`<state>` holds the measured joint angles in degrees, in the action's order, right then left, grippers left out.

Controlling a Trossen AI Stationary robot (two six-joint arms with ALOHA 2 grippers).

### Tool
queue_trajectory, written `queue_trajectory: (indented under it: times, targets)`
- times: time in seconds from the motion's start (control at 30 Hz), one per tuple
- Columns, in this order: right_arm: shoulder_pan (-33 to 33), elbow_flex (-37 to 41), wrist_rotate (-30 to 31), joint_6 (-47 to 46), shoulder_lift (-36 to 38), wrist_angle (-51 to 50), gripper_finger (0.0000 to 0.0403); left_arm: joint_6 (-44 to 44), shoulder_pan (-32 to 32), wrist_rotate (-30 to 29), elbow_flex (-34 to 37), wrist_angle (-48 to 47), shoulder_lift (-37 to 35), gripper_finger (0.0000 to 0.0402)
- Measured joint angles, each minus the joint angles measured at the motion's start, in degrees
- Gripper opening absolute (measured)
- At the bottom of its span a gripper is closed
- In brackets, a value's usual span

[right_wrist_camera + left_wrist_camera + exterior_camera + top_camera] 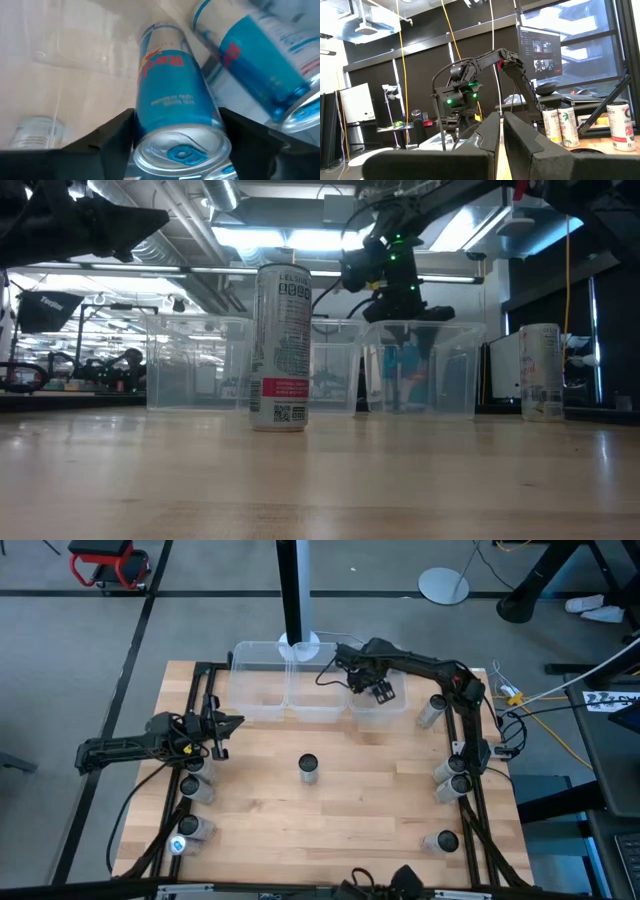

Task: Sort soda cans
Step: Put the blue soda can into the right transparent bin

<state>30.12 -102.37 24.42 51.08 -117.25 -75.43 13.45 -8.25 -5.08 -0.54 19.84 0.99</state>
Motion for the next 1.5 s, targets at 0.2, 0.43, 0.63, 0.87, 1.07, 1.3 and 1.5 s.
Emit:
queue_trajectory:
  times: [0.2,0.43,0.63,0.87,1.07,1.3,1.5]
  targets:
    - [0.36,0.0,-0.08,1.3,0.0,-1.73,0.036,0.2,0.0,0.0,0.0,0.02,0.0,0.0017]
    - [-0.6,-4.05,3.62,1.95,-0.02,-6.36,0.0373,0.33,0.0,0.0,0.0,0.04,0.0,0.0017]
    - [-2.48,-11.96,3.99,3.41,-0.03,-13.99,0.0361,0.2,0.0,0.0,0.0,0.06,0.0,0.0017]
    - [-9.4,-16.24,2.44,7.23,4.99,-12.1,0.0358,-0.58,0.0,-0.02,0.0,-1.81,0.01,0.0017]
    - [-16.4,-16.11,4.43,12.62,9.54,-4.42,0.0358,-2.28,-0.02,-1.66,0.0,-0.75,0.02,0.0032]
    - [-20.98,-16.02,2.7,22.07,10.43,5.88,0.0358,-2.41,-0.02,-3.04,-0.01,-0.86,0.02,0.014]
    - [-21.14,-16.04,-3.73,25.94,10.4,11.92,0.0358,-4.56,-0.04,-3.43,-3.67,-1.37,2.39,0.0233]
